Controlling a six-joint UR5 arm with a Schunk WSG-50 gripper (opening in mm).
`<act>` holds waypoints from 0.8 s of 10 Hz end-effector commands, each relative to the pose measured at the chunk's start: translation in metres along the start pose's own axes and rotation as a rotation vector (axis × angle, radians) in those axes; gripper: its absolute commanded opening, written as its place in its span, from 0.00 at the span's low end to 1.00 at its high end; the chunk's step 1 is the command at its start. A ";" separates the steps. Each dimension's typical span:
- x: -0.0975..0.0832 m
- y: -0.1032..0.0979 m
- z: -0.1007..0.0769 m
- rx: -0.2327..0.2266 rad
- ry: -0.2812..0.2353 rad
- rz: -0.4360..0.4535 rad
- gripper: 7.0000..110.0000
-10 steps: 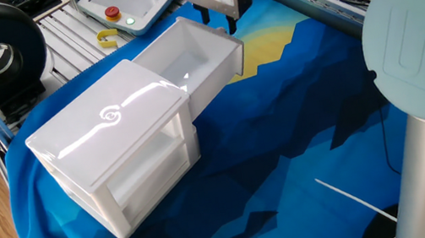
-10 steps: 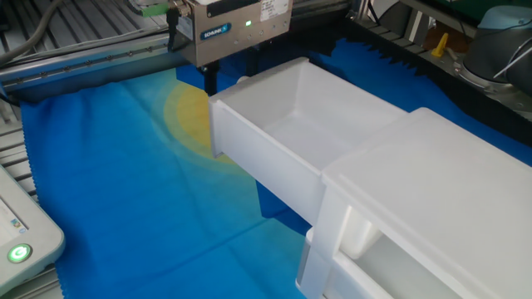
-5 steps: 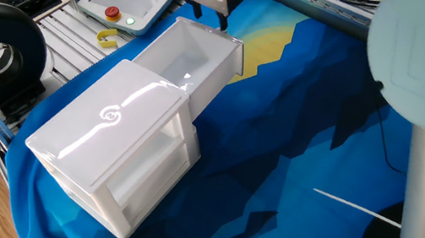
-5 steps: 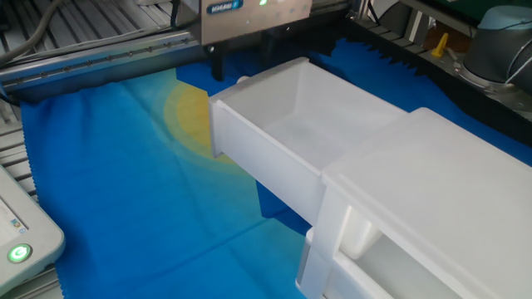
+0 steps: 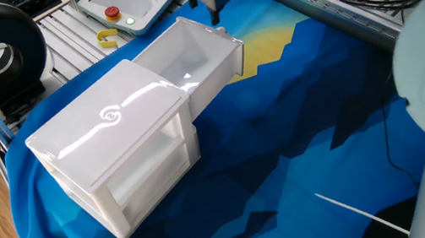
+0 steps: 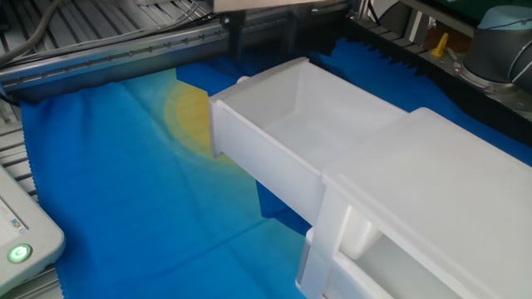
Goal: Grasp the handle and open the drawer
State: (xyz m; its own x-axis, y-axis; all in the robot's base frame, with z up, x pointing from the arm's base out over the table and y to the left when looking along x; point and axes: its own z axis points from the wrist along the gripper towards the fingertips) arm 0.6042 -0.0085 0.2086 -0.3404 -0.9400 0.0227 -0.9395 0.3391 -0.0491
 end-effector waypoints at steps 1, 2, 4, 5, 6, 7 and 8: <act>-0.049 -0.024 -0.001 0.095 -0.108 0.532 0.00; -0.088 -0.028 0.005 0.042 -0.207 0.661 0.00; -0.116 -0.020 -0.002 -0.048 -0.311 0.859 0.00; -0.107 -0.019 -0.004 -0.044 -0.293 0.922 0.00; -0.102 -0.016 -0.003 -0.048 -0.272 0.990 0.00; -0.107 -0.014 -0.003 -0.074 -0.281 1.051 0.00; -0.113 -0.016 -0.004 -0.091 -0.301 1.086 0.00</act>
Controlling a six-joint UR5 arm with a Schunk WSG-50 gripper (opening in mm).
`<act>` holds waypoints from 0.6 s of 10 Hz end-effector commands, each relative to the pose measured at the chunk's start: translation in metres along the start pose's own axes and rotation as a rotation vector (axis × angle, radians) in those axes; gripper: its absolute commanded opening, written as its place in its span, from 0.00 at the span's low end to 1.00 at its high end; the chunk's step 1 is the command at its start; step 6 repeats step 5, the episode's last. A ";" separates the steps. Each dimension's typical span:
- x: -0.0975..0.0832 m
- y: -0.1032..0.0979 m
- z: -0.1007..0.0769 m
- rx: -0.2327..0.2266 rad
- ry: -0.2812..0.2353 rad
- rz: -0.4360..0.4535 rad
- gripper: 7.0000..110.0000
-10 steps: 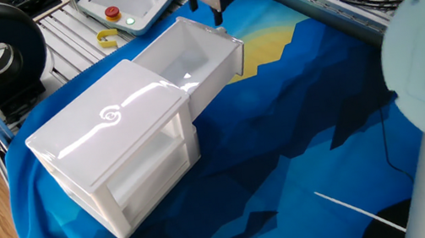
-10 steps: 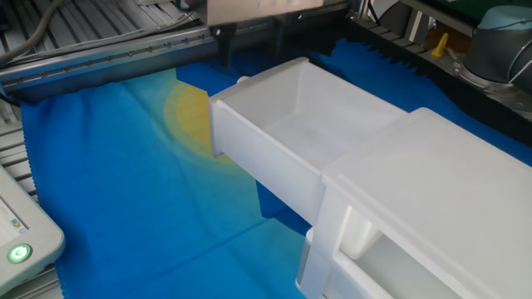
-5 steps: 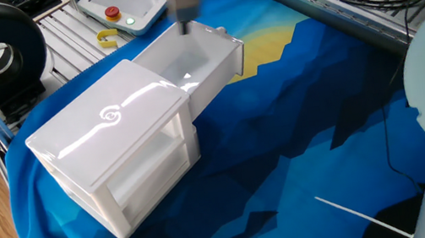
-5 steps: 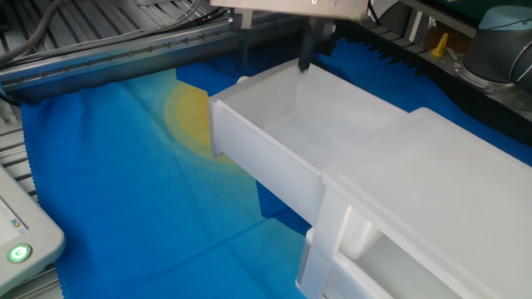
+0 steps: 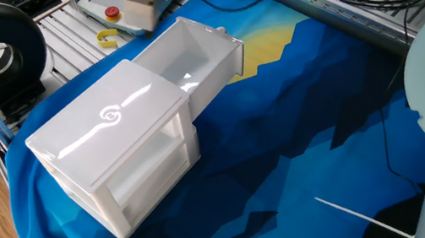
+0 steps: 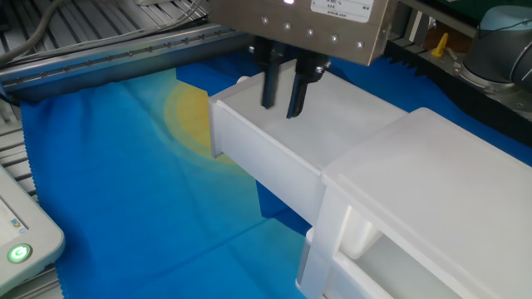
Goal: Grasp the handle and open the drawer
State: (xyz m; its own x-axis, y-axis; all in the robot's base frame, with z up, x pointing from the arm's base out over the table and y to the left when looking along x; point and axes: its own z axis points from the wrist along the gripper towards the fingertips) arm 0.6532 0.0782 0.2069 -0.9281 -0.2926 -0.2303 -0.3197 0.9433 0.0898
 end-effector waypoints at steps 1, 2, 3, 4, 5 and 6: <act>-0.007 0.009 -0.001 -0.036 -0.023 0.178 0.00; -0.006 0.008 0.000 -0.030 -0.018 0.172 0.00; -0.006 0.008 0.000 -0.036 -0.016 0.168 0.00; -0.007 0.011 0.000 -0.049 -0.017 0.169 0.00; -0.008 0.014 0.000 -0.059 -0.018 0.171 0.00; -0.008 0.014 0.000 -0.059 -0.018 0.171 0.00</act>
